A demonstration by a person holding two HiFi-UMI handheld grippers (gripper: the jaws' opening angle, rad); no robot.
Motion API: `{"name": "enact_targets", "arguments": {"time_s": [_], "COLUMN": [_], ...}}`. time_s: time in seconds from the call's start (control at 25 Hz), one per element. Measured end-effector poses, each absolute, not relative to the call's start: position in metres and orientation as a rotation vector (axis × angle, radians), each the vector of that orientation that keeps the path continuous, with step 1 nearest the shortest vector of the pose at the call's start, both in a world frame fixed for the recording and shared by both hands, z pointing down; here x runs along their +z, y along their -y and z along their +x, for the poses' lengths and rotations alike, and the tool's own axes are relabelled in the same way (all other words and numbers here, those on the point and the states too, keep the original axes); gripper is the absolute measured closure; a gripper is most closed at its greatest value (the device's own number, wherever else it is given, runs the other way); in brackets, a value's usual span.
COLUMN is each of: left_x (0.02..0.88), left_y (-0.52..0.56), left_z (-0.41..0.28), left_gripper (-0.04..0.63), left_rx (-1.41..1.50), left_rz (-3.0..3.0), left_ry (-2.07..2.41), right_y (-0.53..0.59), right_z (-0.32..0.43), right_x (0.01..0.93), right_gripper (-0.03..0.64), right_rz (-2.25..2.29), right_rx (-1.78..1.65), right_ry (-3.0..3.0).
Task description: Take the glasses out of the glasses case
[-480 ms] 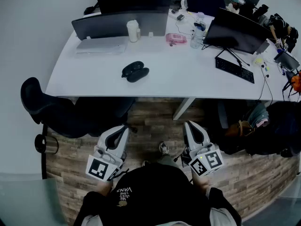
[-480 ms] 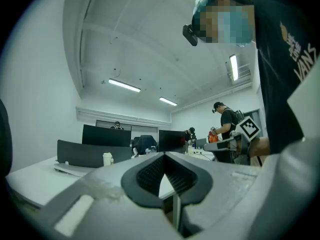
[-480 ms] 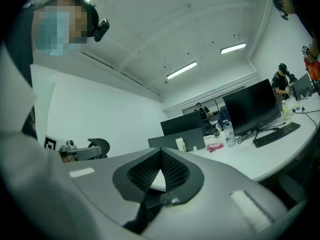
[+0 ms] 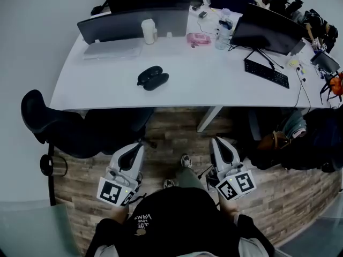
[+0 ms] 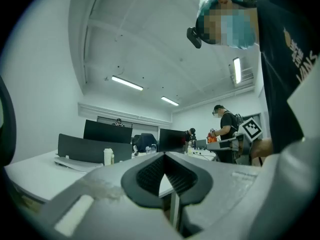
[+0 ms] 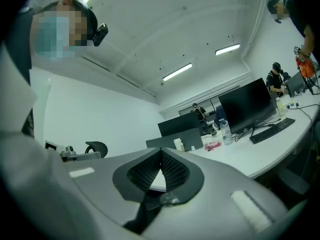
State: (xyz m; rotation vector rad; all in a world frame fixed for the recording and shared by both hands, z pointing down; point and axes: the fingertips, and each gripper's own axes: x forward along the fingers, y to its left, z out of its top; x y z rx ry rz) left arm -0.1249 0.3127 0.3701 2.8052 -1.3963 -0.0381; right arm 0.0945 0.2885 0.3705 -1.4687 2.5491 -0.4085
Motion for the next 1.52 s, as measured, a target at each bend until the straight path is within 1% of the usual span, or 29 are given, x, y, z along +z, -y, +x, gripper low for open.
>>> {"name": "enact_targets", "arguments": {"time_s": [0.24, 0.88, 1.52], "left_x": [0.374, 0.372, 0.375], "left_y": [-0.292, -0.194, -0.131], "left_z": [-0.121, -0.093, -0.074], "left_gripper": [0.594, 0.594, 0.594], "left_rx": [-0.044, -0.059, -0.065], "left_rz": [2.779, 2.726, 2.658], "left_ry": [1.432, 1.523, 1.676], "right_y": [-0.265, -0.156, -0.078], "right_z": [0.103, 0.126, 0.139], "right_x": [0.378, 0.384, 0.4], "right_gripper": [0.618, 0.618, 0.618], "right_rz": [-1.447, -1.371, -1.231], "right_rx": [-0.426, -0.469, -0.529], "right_ry": [-2.567, -2.637, -2.722]}}
